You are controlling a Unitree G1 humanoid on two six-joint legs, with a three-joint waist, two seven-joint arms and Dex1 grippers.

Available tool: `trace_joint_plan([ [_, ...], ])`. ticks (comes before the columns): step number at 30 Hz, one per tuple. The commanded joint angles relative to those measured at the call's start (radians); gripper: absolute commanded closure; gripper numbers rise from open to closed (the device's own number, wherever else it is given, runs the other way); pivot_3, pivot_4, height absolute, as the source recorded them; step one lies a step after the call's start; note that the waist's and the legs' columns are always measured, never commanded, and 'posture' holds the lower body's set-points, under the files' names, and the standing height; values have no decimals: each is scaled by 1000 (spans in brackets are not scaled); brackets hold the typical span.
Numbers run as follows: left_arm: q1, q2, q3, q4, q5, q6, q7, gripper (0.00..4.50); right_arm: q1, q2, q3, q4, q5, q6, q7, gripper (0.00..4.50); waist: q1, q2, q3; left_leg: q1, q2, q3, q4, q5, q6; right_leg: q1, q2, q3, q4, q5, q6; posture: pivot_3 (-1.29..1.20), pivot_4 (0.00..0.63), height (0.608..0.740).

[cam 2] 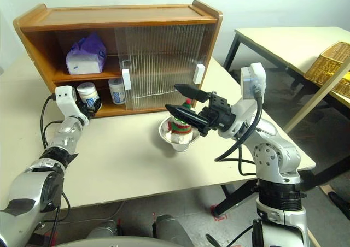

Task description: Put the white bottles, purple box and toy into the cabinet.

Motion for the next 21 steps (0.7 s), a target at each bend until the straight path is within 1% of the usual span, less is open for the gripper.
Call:
trace_joint_plan([
  [1, -36, -8, 10, 48, 18, -23, 54, 1419, 5, -9, 2, -12, -2, 2, 0, 0, -1, 0, 0, 0, 0, 0, 0, 0, 0, 0, 0, 0, 0, 0, 0, -183, 0, 740],
  [6, -60, -10, 15, 87, 30, -28, 129, 1419, 10, -12, -1, -18, 1, 3, -3, 0, -7, 0, 0, 0, -1, 0, 0, 0, 0, 0, 0, 0, 0, 0, 0, -187, 0, 740],
  [17, -77, -13, 14, 109, 54, -29, 137, 1419, 15, -14, -3, -21, 3, 1, -6, 0, -21, 0, 0, 0, -3, -1, 0, 0, 0, 0, 0, 0, 0, 0, 1, -190, 0, 740],
  [19, -77, -14, 12, 109, 57, -28, 135, 665, 14, -13, -2, -18, 2, 1, -5, 0, -22, 0, 0, 0, -3, -1, 0, 0, 0, 0, 0, 0, 0, -1, 1, -188, 0, 740],
  [21, -77, -14, 10, 108, 60, -32, 132, 26, 12, -13, -1, -16, 2, 2, -4, 0, -23, 0, 0, 0, -4, -1, 0, 0, 0, 0, 0, 0, 0, -1, 1, -186, 0, 740],
])
